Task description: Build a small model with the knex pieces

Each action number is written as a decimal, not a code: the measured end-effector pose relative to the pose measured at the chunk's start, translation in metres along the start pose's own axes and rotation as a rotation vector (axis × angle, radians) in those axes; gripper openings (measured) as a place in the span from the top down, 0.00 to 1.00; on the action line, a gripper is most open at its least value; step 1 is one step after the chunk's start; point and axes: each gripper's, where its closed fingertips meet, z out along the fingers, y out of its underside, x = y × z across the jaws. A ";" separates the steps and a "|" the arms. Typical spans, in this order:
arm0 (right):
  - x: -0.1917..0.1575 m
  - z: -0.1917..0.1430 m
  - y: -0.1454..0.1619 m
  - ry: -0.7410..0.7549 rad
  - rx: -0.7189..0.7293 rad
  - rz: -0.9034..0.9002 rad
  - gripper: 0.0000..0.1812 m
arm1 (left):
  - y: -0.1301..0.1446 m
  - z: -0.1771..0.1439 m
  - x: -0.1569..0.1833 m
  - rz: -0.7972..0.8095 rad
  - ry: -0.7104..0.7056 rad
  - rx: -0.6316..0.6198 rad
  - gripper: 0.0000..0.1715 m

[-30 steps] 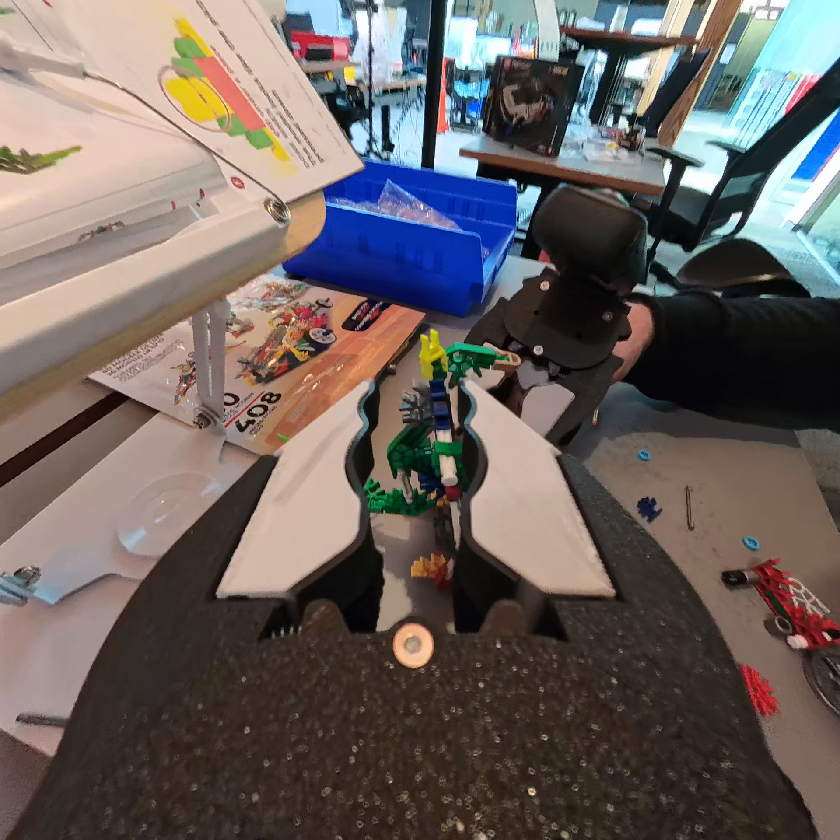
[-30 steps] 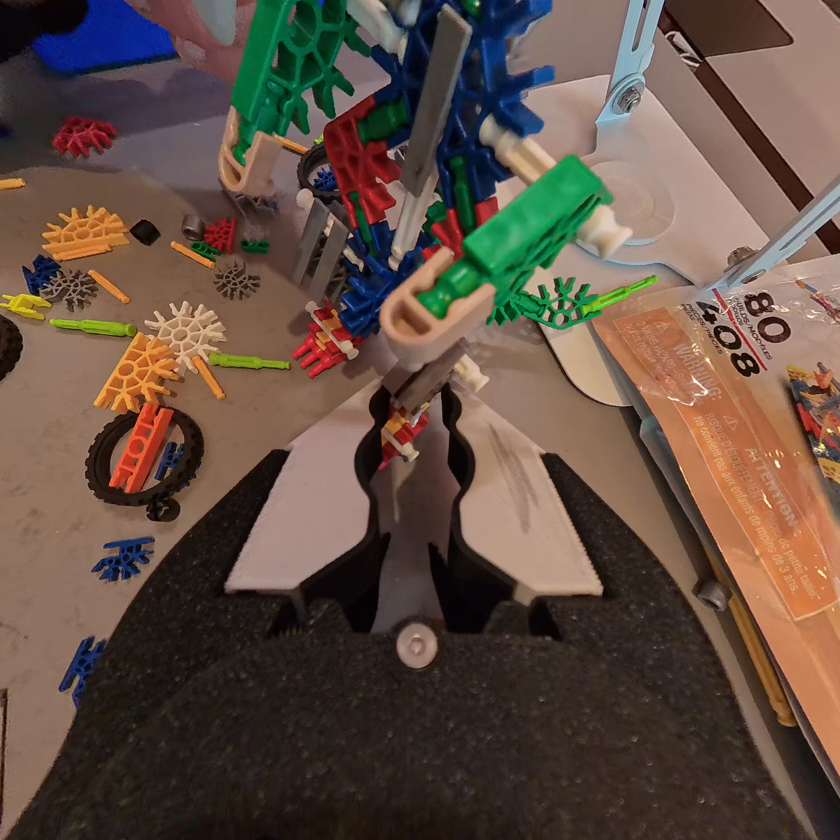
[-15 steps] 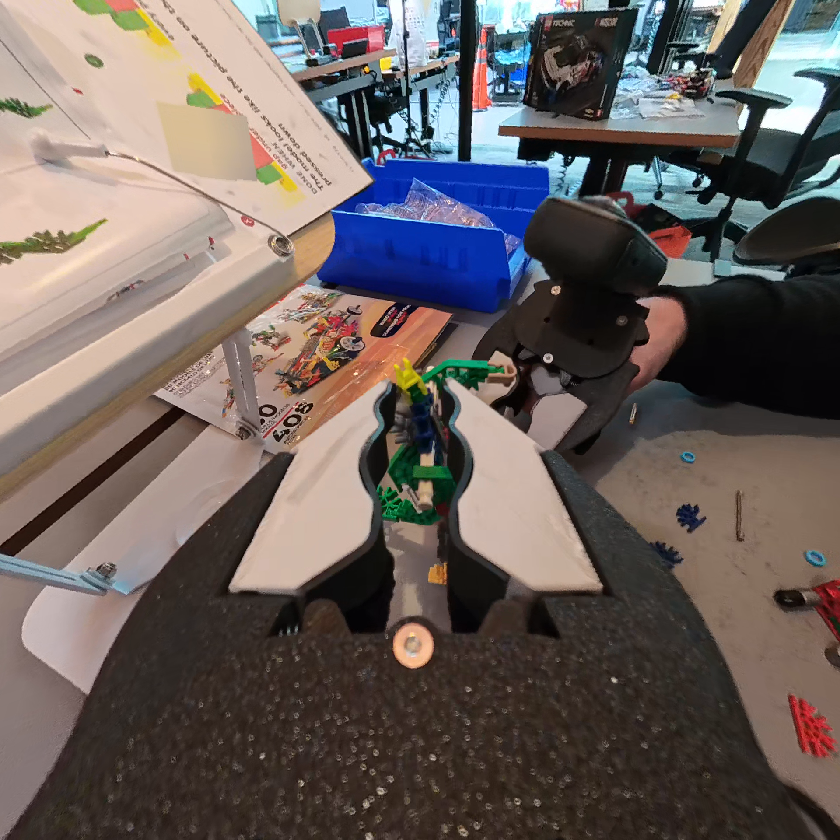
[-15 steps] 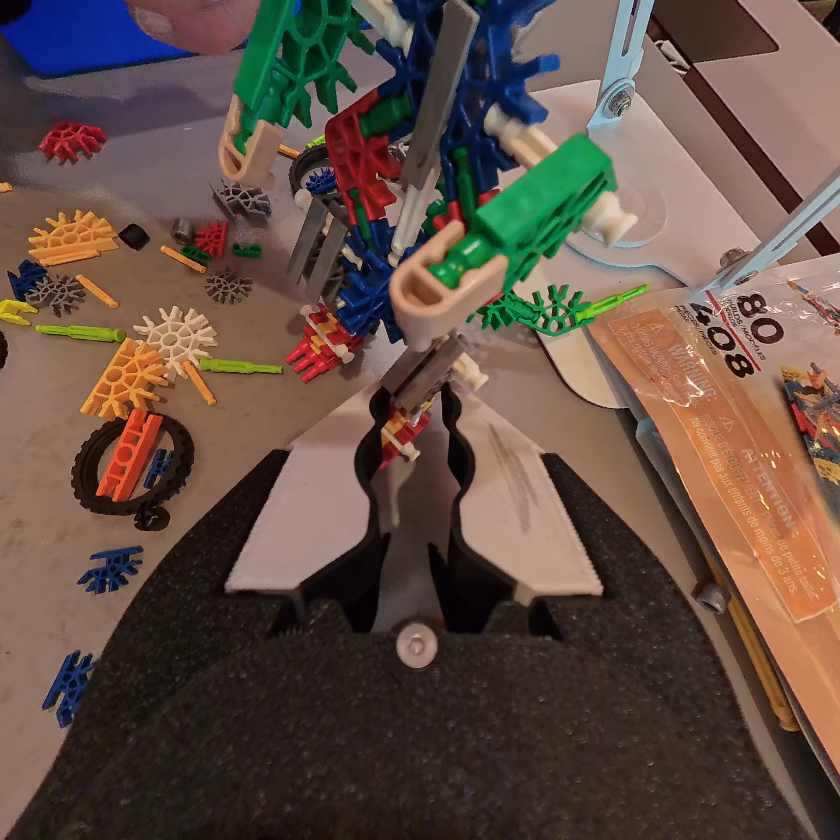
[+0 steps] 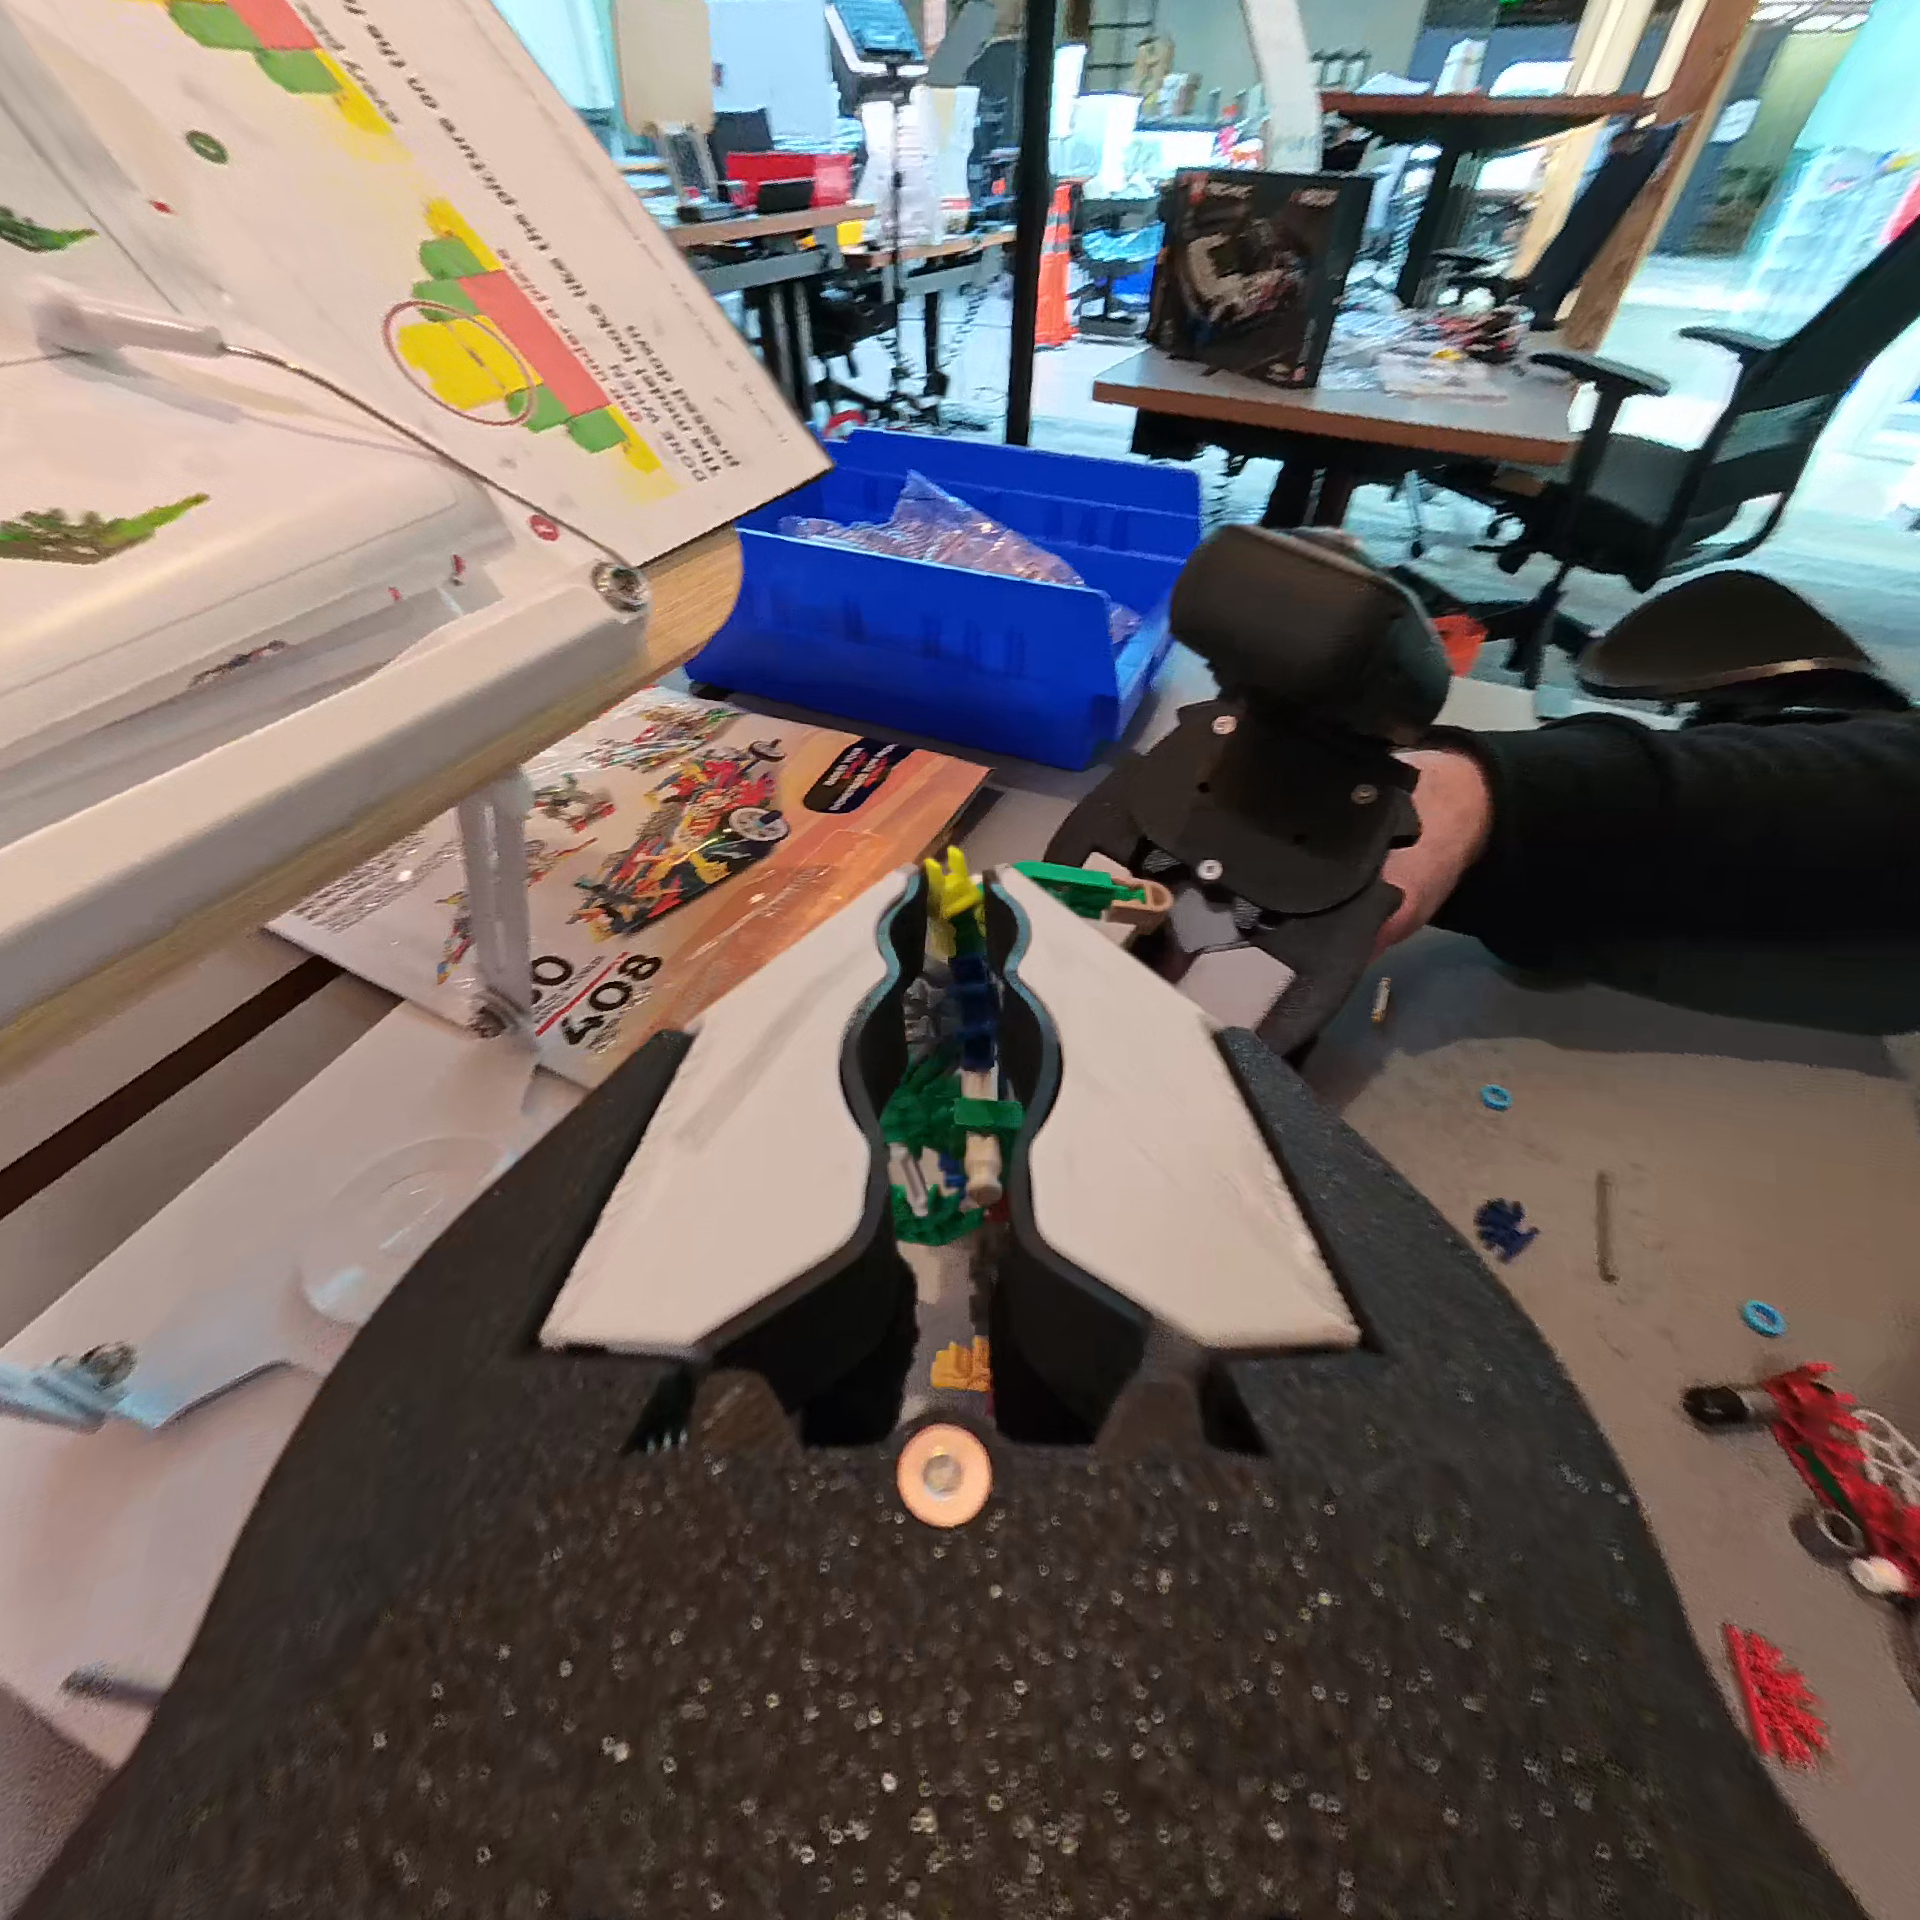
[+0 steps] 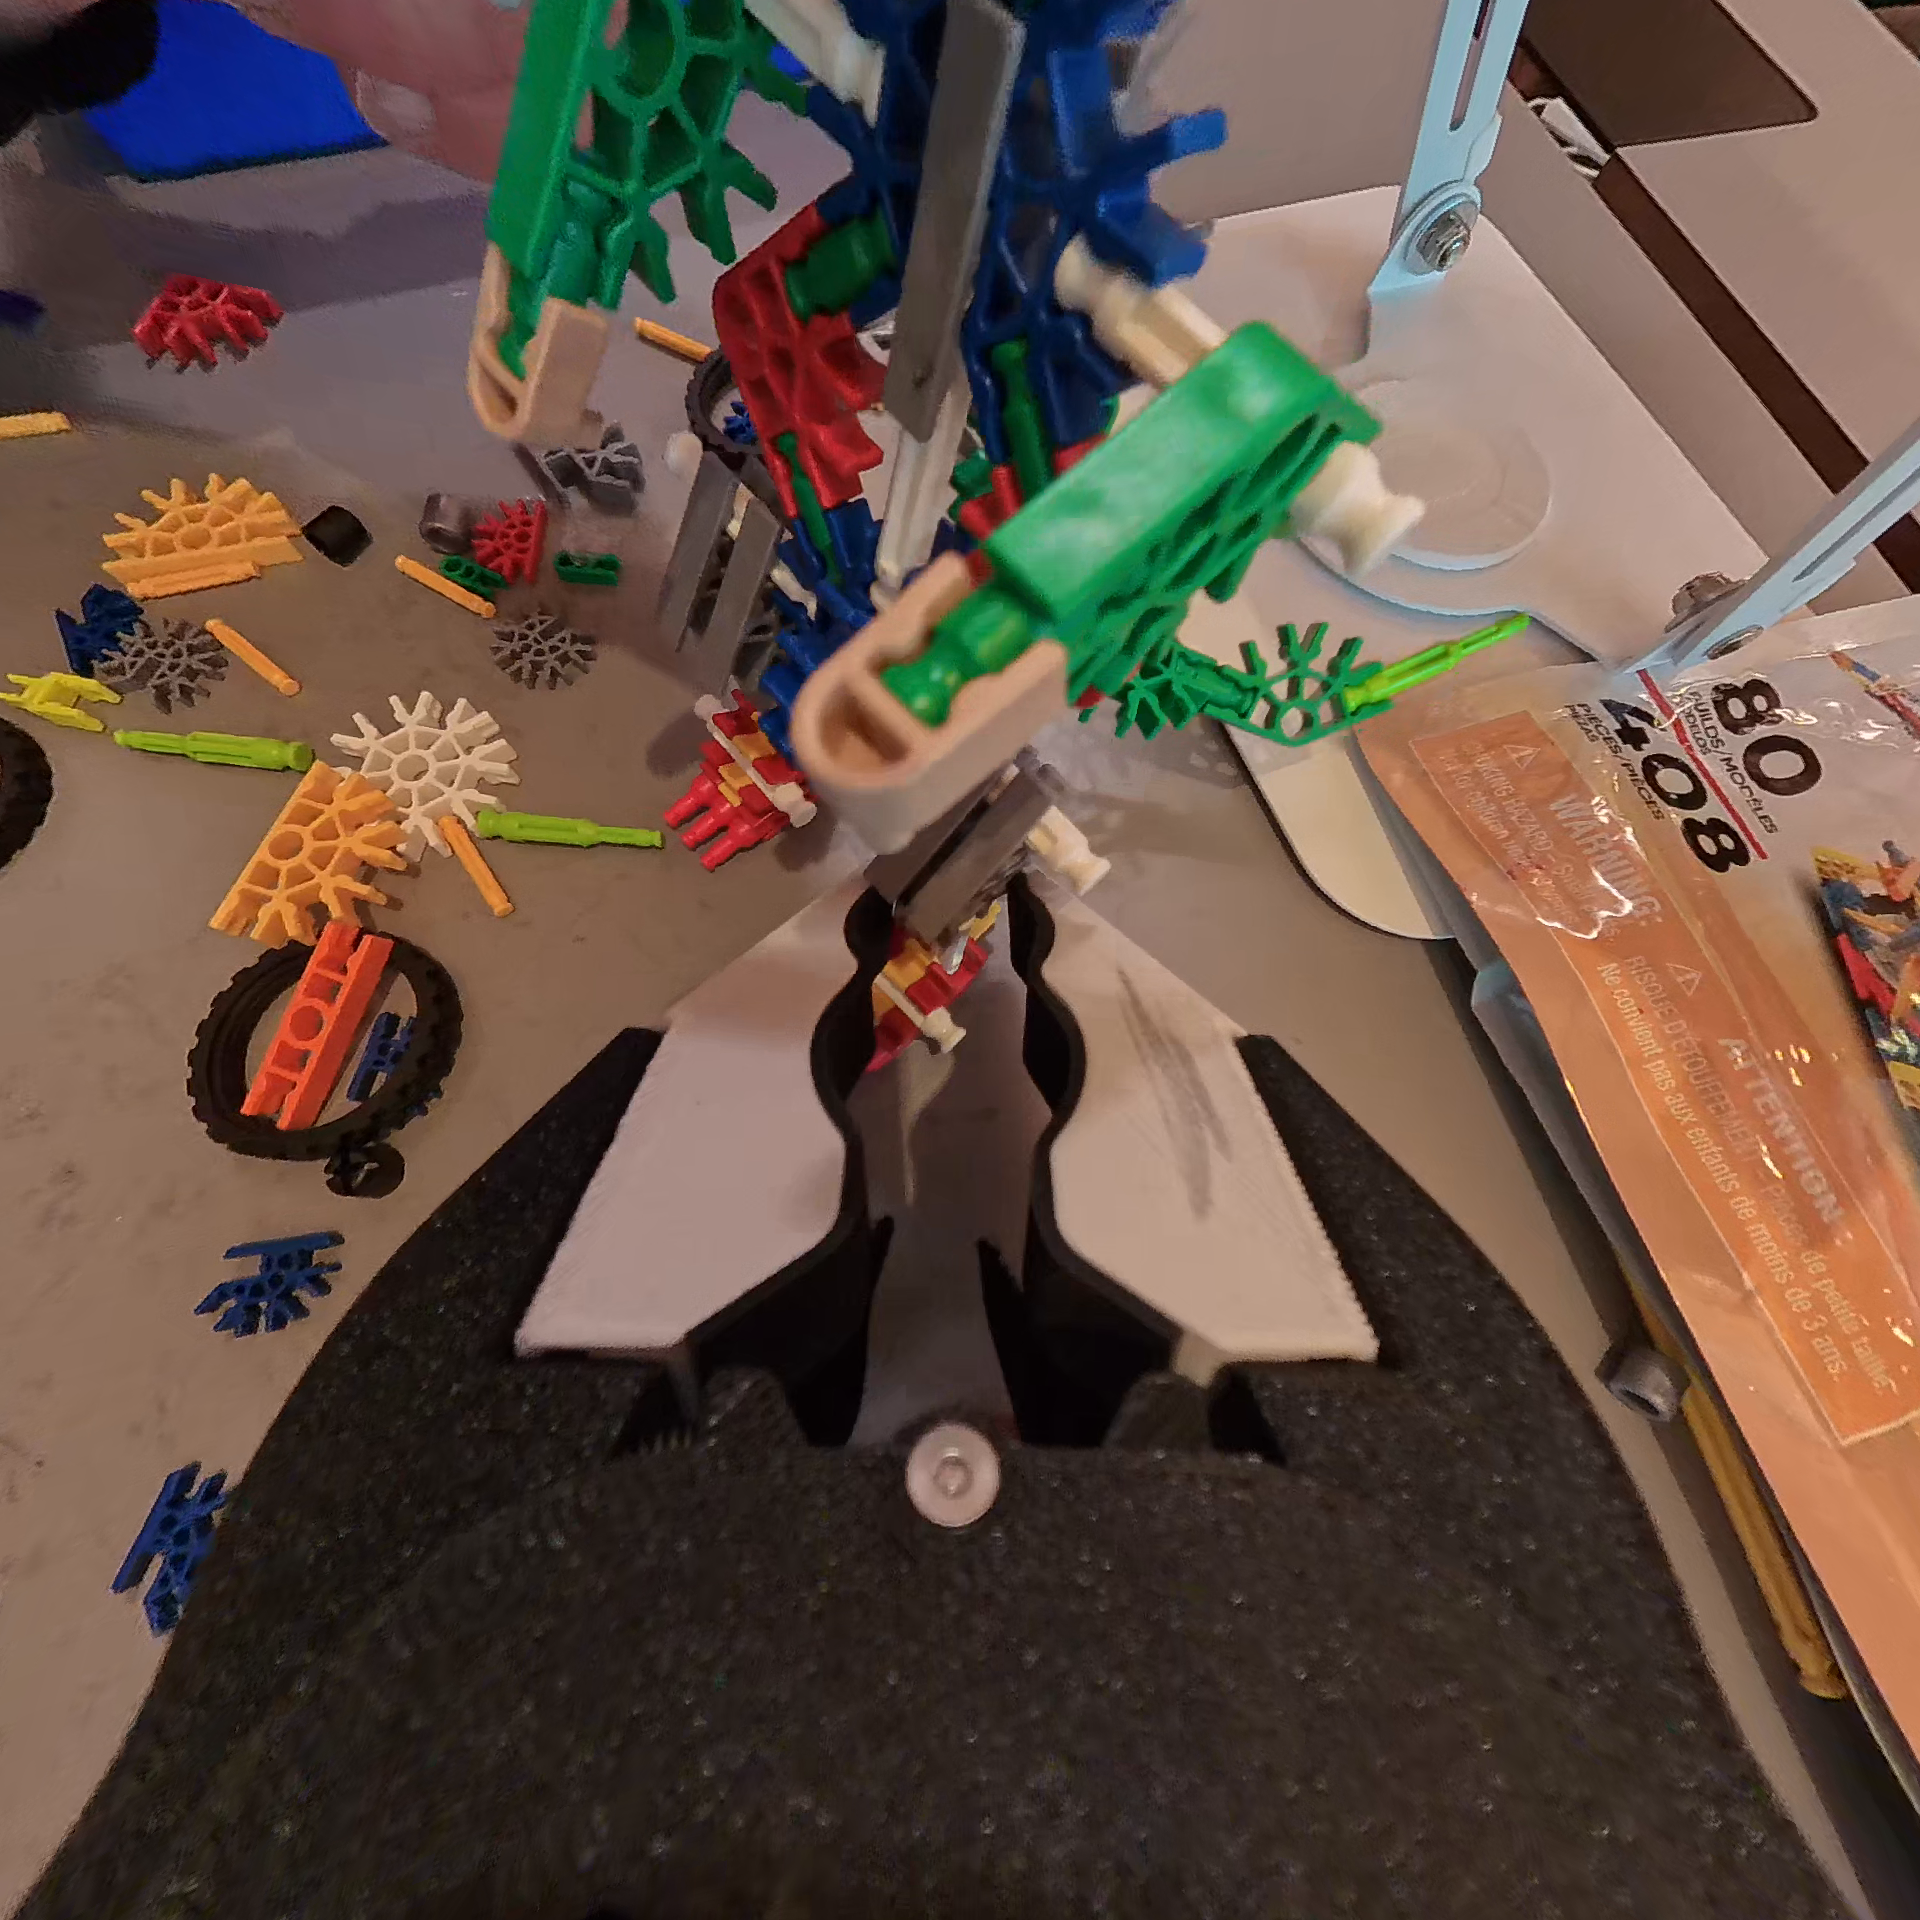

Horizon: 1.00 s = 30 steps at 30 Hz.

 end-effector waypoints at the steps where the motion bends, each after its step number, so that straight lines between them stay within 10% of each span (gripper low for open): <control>1: -0.001 0.000 0.000 -0.004 0.000 -0.003 0.88 | -0.001 -0.001 0.004 -0.002 0.035 0.007 0.96; 30: -0.007 -0.003 0.004 -0.041 -0.021 -0.042 0.88 | 0.012 -0.005 0.010 0.007 0.143 -0.012 0.95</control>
